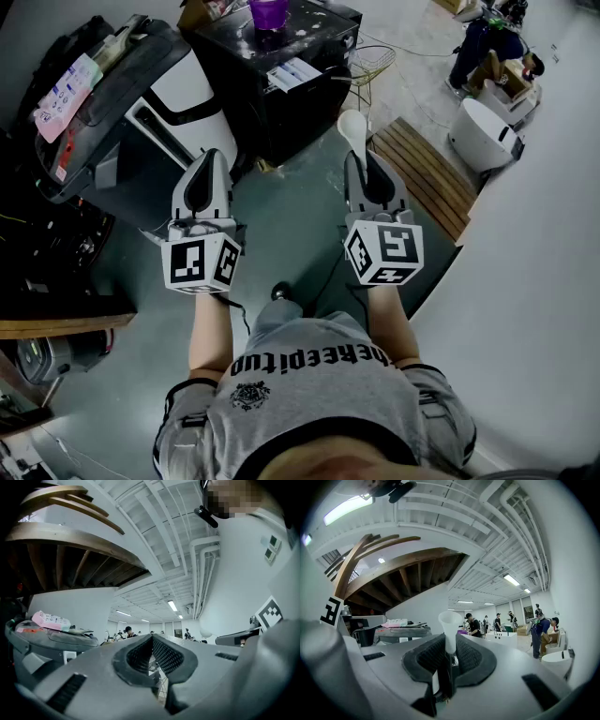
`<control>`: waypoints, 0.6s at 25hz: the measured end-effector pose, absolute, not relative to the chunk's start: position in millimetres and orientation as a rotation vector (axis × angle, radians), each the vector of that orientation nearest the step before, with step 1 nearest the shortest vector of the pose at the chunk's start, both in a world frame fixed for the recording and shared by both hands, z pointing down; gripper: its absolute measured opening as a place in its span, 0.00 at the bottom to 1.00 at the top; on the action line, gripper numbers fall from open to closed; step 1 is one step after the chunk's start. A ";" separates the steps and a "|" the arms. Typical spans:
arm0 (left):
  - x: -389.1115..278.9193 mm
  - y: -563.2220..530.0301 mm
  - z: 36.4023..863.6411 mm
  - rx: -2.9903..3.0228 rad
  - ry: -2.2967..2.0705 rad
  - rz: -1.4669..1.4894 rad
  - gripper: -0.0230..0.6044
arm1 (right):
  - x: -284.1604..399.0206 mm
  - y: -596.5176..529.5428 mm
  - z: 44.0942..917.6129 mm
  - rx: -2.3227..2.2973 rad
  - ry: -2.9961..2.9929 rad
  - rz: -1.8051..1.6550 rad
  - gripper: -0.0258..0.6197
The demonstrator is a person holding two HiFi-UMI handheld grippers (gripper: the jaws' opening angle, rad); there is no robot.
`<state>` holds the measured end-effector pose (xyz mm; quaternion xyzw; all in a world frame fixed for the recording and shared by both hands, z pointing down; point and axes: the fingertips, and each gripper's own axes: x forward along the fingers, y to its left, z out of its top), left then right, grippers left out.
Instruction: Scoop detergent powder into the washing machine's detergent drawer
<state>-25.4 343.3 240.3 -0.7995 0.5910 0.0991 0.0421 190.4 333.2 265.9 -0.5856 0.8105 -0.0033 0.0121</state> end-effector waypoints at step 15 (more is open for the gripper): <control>-54.5 313.9 237.8 -2.464 1.753 0.309 0.04 | 159.1 311.0 265.7 -1.865 2.496 0.015 0.14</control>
